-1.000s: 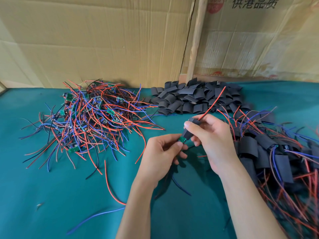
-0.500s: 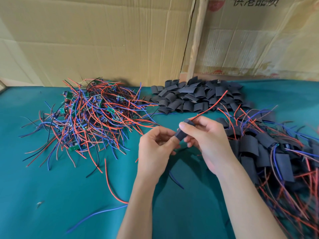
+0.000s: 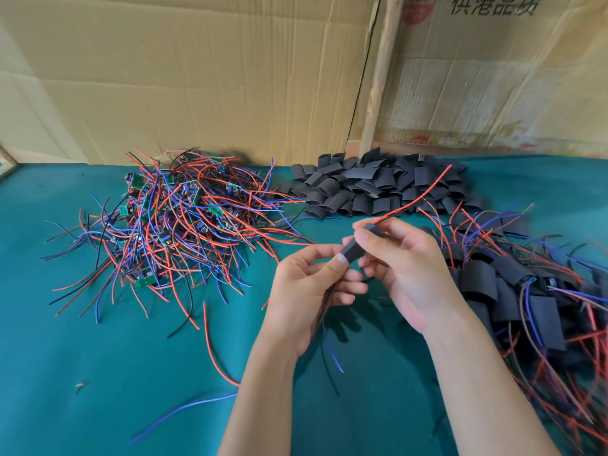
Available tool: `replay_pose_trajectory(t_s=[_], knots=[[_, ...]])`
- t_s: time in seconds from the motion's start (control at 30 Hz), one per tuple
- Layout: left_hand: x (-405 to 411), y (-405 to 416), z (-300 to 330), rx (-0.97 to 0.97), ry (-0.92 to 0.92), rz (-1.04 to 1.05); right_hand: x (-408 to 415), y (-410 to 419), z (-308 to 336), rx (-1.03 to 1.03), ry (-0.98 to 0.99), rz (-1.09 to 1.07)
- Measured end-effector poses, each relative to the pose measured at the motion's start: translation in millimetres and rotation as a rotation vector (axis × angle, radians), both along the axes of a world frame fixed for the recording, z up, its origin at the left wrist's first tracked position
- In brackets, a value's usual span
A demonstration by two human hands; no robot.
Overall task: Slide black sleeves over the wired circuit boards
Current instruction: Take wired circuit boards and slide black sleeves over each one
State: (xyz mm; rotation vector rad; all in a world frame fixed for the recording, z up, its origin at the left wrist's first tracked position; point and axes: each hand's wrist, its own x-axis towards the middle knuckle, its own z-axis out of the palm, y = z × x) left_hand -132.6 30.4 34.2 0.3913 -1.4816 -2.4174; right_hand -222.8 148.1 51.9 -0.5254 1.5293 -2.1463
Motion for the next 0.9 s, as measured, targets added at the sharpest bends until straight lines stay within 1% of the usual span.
replay_pose_trajectory(t_s=[0.07,0.2,0.27,0.37,0.43,0.57,0.6,0.67,0.77,0.83,0.87,0.9], knots=[[1.5,-0.2,2.3,0.029,0.006,-0.044,-0.8,1.2,0.4,-0.008,-0.034,0.029],[4.4,-1.0,3.8,0.026,0.016,-0.094,-1.1,3.5,0.8,0.032,-0.053,0.037],[4.9,-1.2,4.2,0.028,0.025,-0.127,-0.9,4.1,1.2,0.040,-0.042,0.011],[5.0,-1.1,3.9,0.036,0.017,-0.177,-0.9,4.0,2.0,0.053,-0.030,-0.092],[4.2,-1.2,3.1,0.020,-0.016,-0.169,-2.7,6.0,4.6,0.083,-0.004,-0.169],[0.6,-0.8,1.1,-0.023,-0.096,-0.058,-11.6,33.8,23.9,0.195,0.119,-0.260],[-0.4,-0.3,0.7,-0.019,-0.104,-0.037,-13.2,45.9,32.7,0.271,0.164,-0.258],[-2.2,-0.1,-0.5,-0.011,-0.112,0.005,-13.6,68.0,52.9,0.499,0.251,-0.195],[-5.2,0.7,-2.8,-0.030,-0.115,0.086,-17.2,89.7,79.5,0.992,0.379,-0.029],[-7.0,1.2,-4.0,-0.082,-0.119,0.140,-23.3,95.7,90.8,1.281,0.495,-0.079],[-7.6,1.3,-4.2,-0.108,-0.125,0.158,-26.2,94.9,94.7,1.363,0.562,-0.163],[-8.1,1.5,-4.5,-0.129,-0.134,0.171,-27.9,90.1,96.8,1.372,0.639,-0.268]])
